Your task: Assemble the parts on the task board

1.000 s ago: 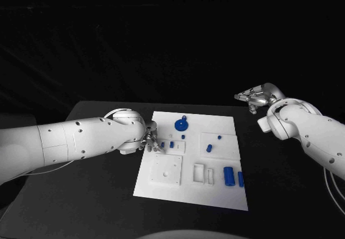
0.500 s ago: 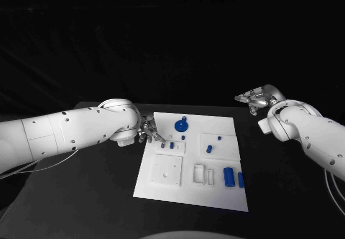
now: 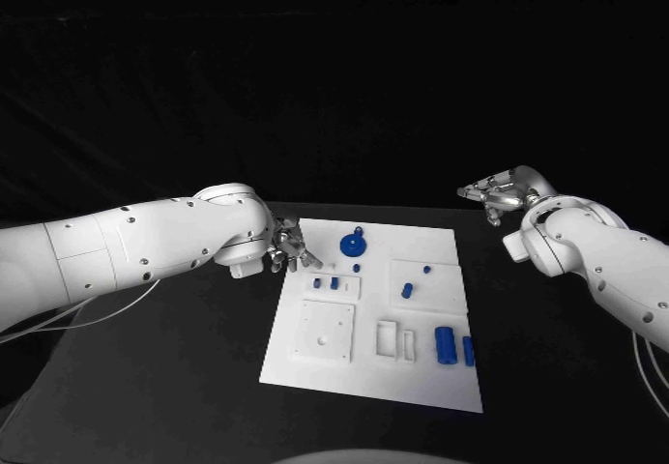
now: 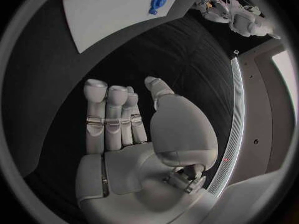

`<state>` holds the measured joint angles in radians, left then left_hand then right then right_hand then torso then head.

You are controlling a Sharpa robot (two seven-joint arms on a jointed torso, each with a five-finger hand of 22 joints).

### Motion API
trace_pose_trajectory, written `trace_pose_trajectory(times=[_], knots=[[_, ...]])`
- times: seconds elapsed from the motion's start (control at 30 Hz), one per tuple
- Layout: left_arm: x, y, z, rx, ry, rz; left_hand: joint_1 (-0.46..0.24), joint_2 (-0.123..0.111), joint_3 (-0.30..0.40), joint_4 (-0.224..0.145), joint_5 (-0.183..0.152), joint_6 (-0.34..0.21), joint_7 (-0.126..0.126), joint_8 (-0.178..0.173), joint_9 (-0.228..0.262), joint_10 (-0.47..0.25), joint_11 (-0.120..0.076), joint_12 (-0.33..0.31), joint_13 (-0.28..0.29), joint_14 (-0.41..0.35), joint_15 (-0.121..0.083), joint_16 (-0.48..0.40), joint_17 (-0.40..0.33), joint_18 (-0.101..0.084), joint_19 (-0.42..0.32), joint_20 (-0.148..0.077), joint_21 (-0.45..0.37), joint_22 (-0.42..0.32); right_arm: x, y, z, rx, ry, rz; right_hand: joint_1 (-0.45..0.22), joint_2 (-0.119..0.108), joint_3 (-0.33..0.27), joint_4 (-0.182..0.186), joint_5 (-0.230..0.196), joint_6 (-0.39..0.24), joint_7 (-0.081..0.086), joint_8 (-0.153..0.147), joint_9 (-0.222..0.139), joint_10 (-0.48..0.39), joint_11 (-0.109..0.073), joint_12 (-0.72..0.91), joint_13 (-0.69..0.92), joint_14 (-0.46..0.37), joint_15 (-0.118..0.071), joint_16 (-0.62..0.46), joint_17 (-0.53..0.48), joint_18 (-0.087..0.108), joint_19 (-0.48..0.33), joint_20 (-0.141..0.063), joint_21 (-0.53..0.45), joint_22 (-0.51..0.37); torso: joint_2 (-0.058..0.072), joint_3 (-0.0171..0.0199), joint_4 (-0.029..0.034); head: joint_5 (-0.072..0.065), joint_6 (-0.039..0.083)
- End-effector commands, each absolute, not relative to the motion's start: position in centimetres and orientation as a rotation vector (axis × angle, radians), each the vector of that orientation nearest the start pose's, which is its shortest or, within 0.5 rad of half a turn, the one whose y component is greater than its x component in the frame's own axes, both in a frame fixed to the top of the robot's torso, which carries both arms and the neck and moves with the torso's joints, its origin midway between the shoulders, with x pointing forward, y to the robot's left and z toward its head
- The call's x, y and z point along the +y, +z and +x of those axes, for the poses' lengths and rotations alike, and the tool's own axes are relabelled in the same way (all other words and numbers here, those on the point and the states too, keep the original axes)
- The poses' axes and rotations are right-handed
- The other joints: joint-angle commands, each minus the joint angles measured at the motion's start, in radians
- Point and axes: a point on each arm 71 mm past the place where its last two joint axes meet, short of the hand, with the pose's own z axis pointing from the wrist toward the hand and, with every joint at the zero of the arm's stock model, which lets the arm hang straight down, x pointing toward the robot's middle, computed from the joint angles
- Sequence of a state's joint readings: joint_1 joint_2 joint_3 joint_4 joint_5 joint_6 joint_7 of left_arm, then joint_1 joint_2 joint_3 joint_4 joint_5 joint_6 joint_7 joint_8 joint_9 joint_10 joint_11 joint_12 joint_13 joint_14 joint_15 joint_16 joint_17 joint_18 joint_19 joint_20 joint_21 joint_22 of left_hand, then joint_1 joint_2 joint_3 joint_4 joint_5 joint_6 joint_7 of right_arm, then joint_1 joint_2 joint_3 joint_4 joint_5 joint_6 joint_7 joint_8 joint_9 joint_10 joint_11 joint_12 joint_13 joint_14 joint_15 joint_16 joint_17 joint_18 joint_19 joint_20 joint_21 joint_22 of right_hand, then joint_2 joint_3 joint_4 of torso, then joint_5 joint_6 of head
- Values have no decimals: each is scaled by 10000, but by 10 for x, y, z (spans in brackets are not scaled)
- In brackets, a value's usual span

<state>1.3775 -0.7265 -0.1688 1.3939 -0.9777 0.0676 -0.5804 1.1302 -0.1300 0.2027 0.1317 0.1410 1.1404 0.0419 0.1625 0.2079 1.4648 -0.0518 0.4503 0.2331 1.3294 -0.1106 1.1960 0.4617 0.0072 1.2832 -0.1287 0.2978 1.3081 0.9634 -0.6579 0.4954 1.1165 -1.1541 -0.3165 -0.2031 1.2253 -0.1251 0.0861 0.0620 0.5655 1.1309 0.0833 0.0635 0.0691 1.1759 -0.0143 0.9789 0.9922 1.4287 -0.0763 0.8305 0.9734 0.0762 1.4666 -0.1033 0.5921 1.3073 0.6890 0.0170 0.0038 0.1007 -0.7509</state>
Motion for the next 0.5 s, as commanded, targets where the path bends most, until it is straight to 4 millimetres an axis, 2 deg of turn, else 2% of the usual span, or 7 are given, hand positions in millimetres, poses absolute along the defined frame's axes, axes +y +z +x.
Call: trace_pose_trajectory(times=[0.03,0.13,0.23,0.33,0.37,0.43,0.5], knots=[[202,-193,516,22903,-3222,-2624,61,138,111,-35,772,-148,23,-83,-135,281,60,95,49,80,16,108,37,27,88,-1,25,184,-280,-181,566,15367,6702,7080,-105,-20,-23,40,33,-72,-16,-10,-12,-49,1,-29,-3,-38,-19,-66,-9,178,375,65,-10,685,5,0,-7,56,8],[201,-197,517,22960,-3104,-2574,92,206,139,-119,1342,-134,-8,-15,-207,290,27,270,174,97,-7,295,127,32,120,-19,115,202,-279,-181,566,15373,6712,7078,-105,-20,-23,40,33,-72,-16,-10,-12,-49,1,-29,-3,-38,-19,-66,-9,178,375,65,-10,685,10,-4,-15,62,19],[200,-199,518,22943,-3006,-2534,117,215,116,-234,1652,-84,-50,184,-50,237,-2,414,278,51,-24,407,199,25,104,-35,195,201,-279,-181,566,15391,6721,7077,-109,-14,-26,46,44,-62,-19,-3,-9,-29,0,-5,15,-26,-20,-42,6,177,380,66,26,694,16,-6,-17,67,21],[198,-200,518,22927,-2969,-2500,80,193,76,-290,1828,-269,-111,579,557,172,-33,550,379,28,-41,475,243,9,59,-55,314,196,-279,-181,566,15391,6723,7078,-114,-14,-27,49,48,-48,-26,-8,-8,-33,-3,-12,7,-26,-22,-46,3,175,382,64,40,696,12,-7,-12,59,11],[198,-201,518,22921,-2957,-2467,51,152,125,-251,1828,-501,-140,912,1210,112,-43,661,454,13,-43,524,268,18,8,-52,420,183,-278,-181,566,15389,6725,7078,-121,-22,-32,52,49,-64,-18,-14,-12,-34,-1,-14,6,-28,-22,-49,1,177,380,64,16,691,9,-8,-9,58,3],[196,-201,518,22898,-2922,-2394,54,129,104,-237,1828,-466,-209,1102,1515,130,-79,716,480,19,-68,574,291,7,12,-74,465,194,-278,-181,566,15388,6729,7076,-121,-22,-32,52,49,-64,-18,-14,-12,-34,-1,-14,6,-28,-22,-49,1,177,380,64,16,691,5,-8,-4,49,-12],[195,-202,518,22887,-2865,-2285,38,66,120,-122,1821,-634,-238,1335,2088,102,-102,777,506,3,-77,598,292,-2,-16,-86,532,186,-278,-181,566,15386,6733,7076,-124,-19,-34,56,50,-97,-10,-12,-15,-39,5,-22,-1,-30,-19,-52,-1,176,381,64,24,693,1,-2,3,44,-23]])
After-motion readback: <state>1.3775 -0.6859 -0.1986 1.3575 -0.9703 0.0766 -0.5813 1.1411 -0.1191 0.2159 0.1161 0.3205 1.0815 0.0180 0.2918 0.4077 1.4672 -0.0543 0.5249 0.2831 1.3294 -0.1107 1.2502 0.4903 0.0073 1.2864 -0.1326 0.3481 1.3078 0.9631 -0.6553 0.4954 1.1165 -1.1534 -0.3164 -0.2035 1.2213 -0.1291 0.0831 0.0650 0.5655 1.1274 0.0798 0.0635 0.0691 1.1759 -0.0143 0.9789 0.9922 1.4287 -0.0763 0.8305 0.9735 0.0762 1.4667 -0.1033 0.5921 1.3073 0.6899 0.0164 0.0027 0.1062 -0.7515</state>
